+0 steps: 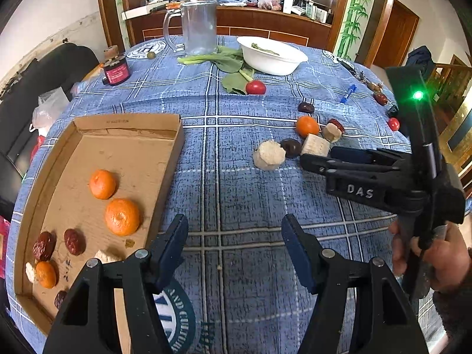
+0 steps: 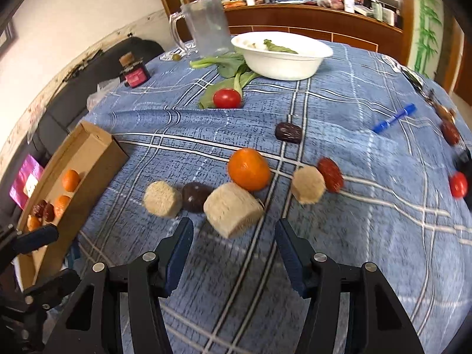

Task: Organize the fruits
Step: 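Grasp a tan yam chunk with the right tool while the left tool grasps a yam slice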

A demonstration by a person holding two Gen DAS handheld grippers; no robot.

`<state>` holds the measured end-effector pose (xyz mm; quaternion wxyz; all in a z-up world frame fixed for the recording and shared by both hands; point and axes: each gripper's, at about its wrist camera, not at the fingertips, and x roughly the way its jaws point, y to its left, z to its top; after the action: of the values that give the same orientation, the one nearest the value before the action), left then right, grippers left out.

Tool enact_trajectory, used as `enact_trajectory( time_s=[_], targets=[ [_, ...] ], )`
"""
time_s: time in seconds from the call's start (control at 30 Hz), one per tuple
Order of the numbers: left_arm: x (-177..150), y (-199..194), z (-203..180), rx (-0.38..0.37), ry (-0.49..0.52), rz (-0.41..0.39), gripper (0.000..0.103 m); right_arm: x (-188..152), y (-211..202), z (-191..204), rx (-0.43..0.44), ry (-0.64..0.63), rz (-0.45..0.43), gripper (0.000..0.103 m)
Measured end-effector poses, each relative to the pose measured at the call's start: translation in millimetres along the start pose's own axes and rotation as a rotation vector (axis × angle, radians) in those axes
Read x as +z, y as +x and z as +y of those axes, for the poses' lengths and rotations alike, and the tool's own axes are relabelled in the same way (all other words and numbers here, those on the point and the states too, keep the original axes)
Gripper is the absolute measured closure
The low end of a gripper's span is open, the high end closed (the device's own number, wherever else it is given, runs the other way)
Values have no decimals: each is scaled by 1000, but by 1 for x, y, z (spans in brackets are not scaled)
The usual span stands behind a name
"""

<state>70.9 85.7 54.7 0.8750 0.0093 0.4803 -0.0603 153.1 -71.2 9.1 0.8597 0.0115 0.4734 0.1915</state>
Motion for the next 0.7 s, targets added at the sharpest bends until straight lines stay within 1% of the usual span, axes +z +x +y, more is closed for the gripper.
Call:
enact_trajectory(
  time_s=[0.03, 0.1, 0.13, 0.27, 0.37, 0.47, 0.67, 0.7],
  targets=[
    [1, 2, -1, 4, 7, 0, 38, 2, 3, 0, 5, -6, 0, 41],
    [5, 7, -3, 10, 21, 1, 38, 4, 4, -1, 1, -19, -14, 53],
    [8, 11, -4, 8, 24, 7, 38, 6, 4, -1, 21, -21, -18, 59],
    [21, 29, -8, -21, 8, 38, 38, 3, -6, -3, -13, -41, -39, 59],
    [32, 44, -16, -28, 10, 57, 38, -6, -21, -16, -26, -3, -52, 59],
    [42, 56, -22, -26, 11, 56, 38, -15, -35, -30, -35, 29, -65, 59],
    [52, 86, -23, -23, -16, 85, 38, -30, -44, -51, -44, 108, -60, 59],
    [52, 85, -22, -23, -16, 59, 43, -33, -45, -52, -45, 116, -62, 59]
  ],
)
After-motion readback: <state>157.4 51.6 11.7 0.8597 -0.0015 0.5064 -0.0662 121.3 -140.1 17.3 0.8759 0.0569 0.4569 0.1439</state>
